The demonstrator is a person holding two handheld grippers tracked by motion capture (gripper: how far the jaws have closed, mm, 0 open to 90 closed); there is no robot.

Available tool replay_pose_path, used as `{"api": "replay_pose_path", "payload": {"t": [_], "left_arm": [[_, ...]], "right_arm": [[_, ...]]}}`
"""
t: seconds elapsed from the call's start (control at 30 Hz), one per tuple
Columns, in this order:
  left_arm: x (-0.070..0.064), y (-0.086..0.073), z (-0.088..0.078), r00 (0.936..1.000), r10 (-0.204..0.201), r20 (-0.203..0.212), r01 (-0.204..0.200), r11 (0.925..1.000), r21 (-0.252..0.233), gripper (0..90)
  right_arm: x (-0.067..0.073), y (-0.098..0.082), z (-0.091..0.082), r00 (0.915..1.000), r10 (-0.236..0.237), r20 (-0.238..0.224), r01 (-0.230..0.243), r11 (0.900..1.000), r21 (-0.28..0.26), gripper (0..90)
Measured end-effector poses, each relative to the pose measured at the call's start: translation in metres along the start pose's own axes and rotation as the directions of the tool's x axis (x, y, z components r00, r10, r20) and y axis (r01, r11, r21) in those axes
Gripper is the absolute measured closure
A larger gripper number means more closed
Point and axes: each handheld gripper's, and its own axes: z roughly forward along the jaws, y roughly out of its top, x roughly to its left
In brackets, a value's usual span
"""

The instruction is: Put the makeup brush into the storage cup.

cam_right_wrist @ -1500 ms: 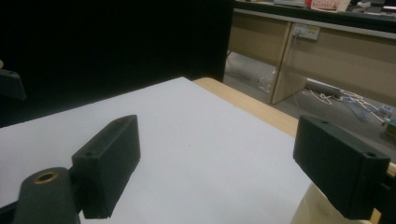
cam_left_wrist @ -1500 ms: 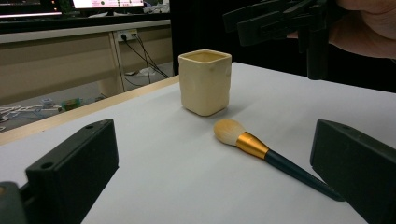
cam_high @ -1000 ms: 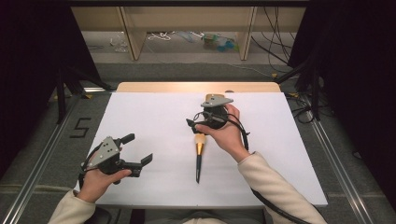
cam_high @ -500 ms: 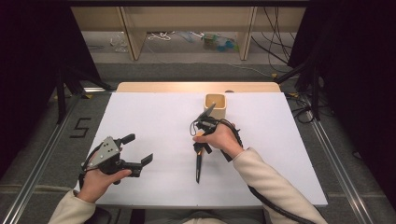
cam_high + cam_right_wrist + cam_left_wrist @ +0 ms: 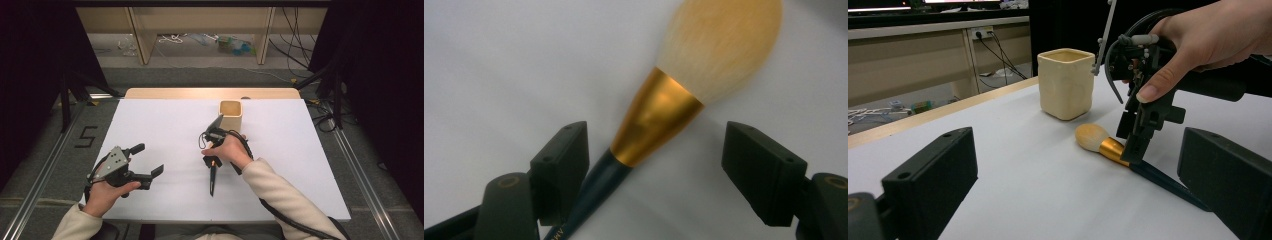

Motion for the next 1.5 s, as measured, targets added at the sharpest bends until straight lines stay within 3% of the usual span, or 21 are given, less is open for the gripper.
{"api": "replay_pose_path", "payload": {"t": [0.37, 0.83, 1.07, 1.2, 1.3, 1.5], "left_arm": [[0.000, 0.000, 0.000, 1.0000, 0.000, 0.001, 0.000, 1.0000, 0.000, 2.5], [0.000, 0.000, 0.000, 1.0000, 0.000, 0.000, 0.000, 1.0000, 0.001, 2.7], [0.000, 0.000, 0.000, 1.0000, 0.001, 0.001, -0.001, 1.0000, 0.002, 2.8], [0.000, 0.000, 0.000, 1.0000, 0.001, 0.001, -0.001, 1.0000, 0.001, 2.8], [0.000, 0.000, 0.000, 1.0000, 0.001, 0.000, -0.001, 1.0000, 0.002, 2.8], [0.000, 0.000, 0.000, 1.0000, 0.002, 0.001, -0.002, 1.0000, 0.002, 3.0]], "right_arm": [[0.009, 0.004, 0.011, 0.9993, 0.026, 0.025, -0.028, 0.998, 0.048, 33.2], [0.011, 0.008, 0.012, 0.9978, 0.024, 0.062, -0.029, 0.997, 0.075, 41.1], [0.009, 0.010, 0.010, 0.9975, -0.012, 0.070, 0.005, 0.995, 0.095, 54.8], [0.005, 0.010, 0.009, 0.9951, -0.067, 0.073, 0.059, 0.993, 0.105, 63.6], [0.003, 0.009, 0.008, 0.9935, -0.092, 0.066, 0.085, 0.991, 0.108, 65.0], [0.003, 0.009, 0.008, 0.9941, -0.097, 0.049, 0.091, 0.989, 0.116, 65.3]]}}
